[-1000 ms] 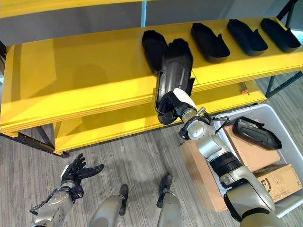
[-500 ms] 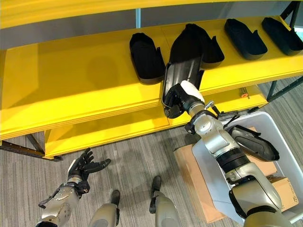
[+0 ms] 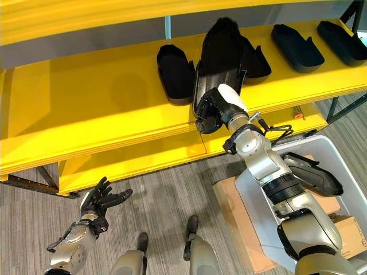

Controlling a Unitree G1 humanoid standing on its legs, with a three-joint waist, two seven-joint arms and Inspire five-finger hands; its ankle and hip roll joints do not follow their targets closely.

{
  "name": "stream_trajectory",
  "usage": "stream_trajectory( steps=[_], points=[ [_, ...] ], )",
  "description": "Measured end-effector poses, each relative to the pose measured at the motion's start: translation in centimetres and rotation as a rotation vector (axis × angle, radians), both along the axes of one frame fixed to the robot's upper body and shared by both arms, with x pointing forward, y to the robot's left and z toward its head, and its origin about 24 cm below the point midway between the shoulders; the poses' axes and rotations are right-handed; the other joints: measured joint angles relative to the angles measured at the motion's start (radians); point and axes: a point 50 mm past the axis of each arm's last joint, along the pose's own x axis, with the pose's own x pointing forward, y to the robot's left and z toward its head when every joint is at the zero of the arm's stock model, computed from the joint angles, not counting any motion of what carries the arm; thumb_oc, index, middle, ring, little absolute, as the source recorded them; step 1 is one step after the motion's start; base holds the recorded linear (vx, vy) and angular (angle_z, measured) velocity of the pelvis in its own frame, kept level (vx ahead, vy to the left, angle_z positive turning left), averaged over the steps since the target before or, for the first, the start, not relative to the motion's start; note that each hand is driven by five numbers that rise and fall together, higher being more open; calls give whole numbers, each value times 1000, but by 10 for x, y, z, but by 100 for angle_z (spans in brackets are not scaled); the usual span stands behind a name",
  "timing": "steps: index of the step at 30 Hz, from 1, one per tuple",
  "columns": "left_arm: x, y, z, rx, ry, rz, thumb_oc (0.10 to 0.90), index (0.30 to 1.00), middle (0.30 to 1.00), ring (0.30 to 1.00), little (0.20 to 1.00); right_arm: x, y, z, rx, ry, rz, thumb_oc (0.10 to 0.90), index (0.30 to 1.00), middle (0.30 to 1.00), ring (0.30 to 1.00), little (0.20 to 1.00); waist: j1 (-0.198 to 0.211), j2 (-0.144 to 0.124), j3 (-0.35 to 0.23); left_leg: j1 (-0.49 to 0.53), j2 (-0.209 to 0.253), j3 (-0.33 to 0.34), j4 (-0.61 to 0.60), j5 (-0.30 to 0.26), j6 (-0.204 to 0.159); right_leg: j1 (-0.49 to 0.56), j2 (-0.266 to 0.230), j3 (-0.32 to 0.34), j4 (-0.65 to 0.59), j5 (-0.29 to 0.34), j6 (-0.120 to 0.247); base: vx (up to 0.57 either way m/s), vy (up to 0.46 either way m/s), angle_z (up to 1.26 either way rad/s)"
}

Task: Move parts from the plastic box to the shelf.

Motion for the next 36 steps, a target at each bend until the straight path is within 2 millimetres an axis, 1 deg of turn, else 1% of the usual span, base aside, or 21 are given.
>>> stream_trajectory(
  steps=[6,15,16,17,18,19,20,21,22,23,24,25,27,28,29,30,31,32,33,34,36],
  points=[
    [-1,-2,-1,-19,5,23,900,1000,1000,1000,1000,1,8,10,-10,-27,29,400,300,300,300,300,1,-2,-31,15,2,-6,-11,1,0,16,0,-3,9,-11,1,37,-28,2],
    [-2,-13,-5,-43,15,19,900,1000,1000,1000,1000,3,44,23,-65,-32,162,400,300,300,300,300,15,-10,-68,15,20,-48,-8,1,-5,15,5,-40,63,-58,-11,23,-131,17],
    [-6,-8,-7,-65,22,46,900,1000,1000,1000,1000,11,52,15,-34,17,166,400,300,300,300,300,38,-24,-84,-60,17,-54,140,-2,-33,4,31,-36,108,-125,-21,-101,-215,49],
    [-4,-8,-6,-70,16,45,900,1000,1000,1000,1000,14,53,10,-27,39,158,400,300,300,300,300,51,-31,-91,-100,14,-52,214,-4,-36,5,28,-29,110,-128,-25,-142,-198,62],
    [-8,-8,-8,-69,23,44,900,1000,1000,1000,1000,15,53,6,-21,54,154,400,300,300,300,300,85,-24,-98,-117,22,-50,253,-1,-48,0,47,-52,148,-145,-35,-95,-169,55],
    [-6,-9,-5,-64,0,36,900,1000,1000,1000,1000,19,49,5,-13,74,135,400,300,300,300,300,125,-27,-97,-197,14,-70,396,9,-63,-27,47,-54,205,-188,-75,-43,-90,56],
    [-6,-10,-5,-60,1,32,900,1000,1000,1000,1000,21,46,2,-6,89,117,400,300,300,300,300,149,-27,-96,-248,10,-88,477,41,-77,-24,40,-76,221,-205,-89,36,-16,62],
    [-11,-7,-8,-51,17,34,900,1000,1000,1000,1000,22,46,0,-11,97,116,400,300,300,300,300,163,-30,-96,-281,23,-76,515,67,-56,-21,35,-87,221,-212,-96,134,82,66],
    [-22,-2,-16,-34,60,41,900,1000,1000,1000,1000,20,54,1,-5,90,144,400,300,300,300,300,164,-30,-96,-287,55,-38,461,43,-22,-16,34,-102,219,-222,-97,177,179,74],
    [-24,3,-19,-21,86,42,900,1000,1000,1000,1000,19,56,3,-4,80,157,400,300,300,300,300,153,-32,-94,-284,130,15,344,37,-31,-13,42,-127,196,-221,-96,216,226,72],
    [-25,4,-20,-18,94,47,900,1000,1000,1000,1000,19,57,4,-3,77,163,400,300,300,300,300,143,-37,-92,-266,183,30,208,50,-45,-12,52,-129,181,-218,-94,174,249,71],
    [-25,3,-21,-19,102,44,900,1000,1000,1000,1000,19,58,3,-2,79,164,400,300,300,300,300,129,-32,-91,-252,250,61,56,71,-72,-10,66,-128,172,-200,-66,128,153,60],
    [-22,-4,-24,-28,112,21,900,1000,1000,1000,1000,19,58,-3,3,99,160,400,300,300,300,300,121,-25,-88,-241,342,101,-78,110,-105,-8,76,-128,151,-197,-61,213,295,10],
    [-22,-9,-25,-34,121,2,900,1000,1000,1000,1000,18,60,-8,0,121,160,400,300,300,300,300,137,-18,-84,-191,337,89,-40,114,-106,-3,82,-81,130,-175,-29,346,443,-57],
    [-20,-11,-24,-43,112,-17,900,1000,1000,1000,1000,18,53,-7,-5,117,145,400,300,300,300,300,116,12,-80,-117,275,98,-61,119,-101,16,70,-75,106,-169,-44,267,323,-63],
    [-14,-14,-19,-47,83,-33,900,1000,1000,1000,1000,18,39,-2,-28,104,110,400,300,300,300,300,104,48,-80,-83,227,110,-50,125,-68,16,61,-76,113,-155,-34,199,236,-42],
    [-10,-8,-13,-31,62,-33,900,1000,1000,1000,1000,17,34,-1,-11,95,93,400,300,300,300,300,110,34,-79,-75,207,124,-42,144,-92,3,32,-72,128,-158,-29,132,182,-30],
    [-9,-5,-11,-24,56,-28,900,1000,1000,1000,1000,17,33,-3,-7,99,91,400,300,300,300,300,115,22,-79,-77,190,138,-31,134,-79,2,12,-75,127,-163,-22,134,183,-38],
    [-3,-1,-6,-16,37,-21,900,1000,1000,1000,1000,16,31,-8,0,112,83,400,300,300,300,300,125,6,-81,-93,137,163,26,92,-38,7,-67,-100,141,-156,-9,149,192,-5],
    [1,1,-1,-10,15,-19,900,1000,1000,1000,1000,15,31,-8,1,114,84,400,300,300,300,300,127,4,-82,-110,94,164,75,60,-23,16,-114,-100,139,-131,29,109,137,4],
    [3,5,3,-3,-2,-4,900,1000,1000,1000,1000,15,32,-8,1,114,92,400,300,300,300,300,139,4,-82,-112,84,166,93,42,-13,39,-121,-100,105,-114,60,70,81,13]
  ],
)
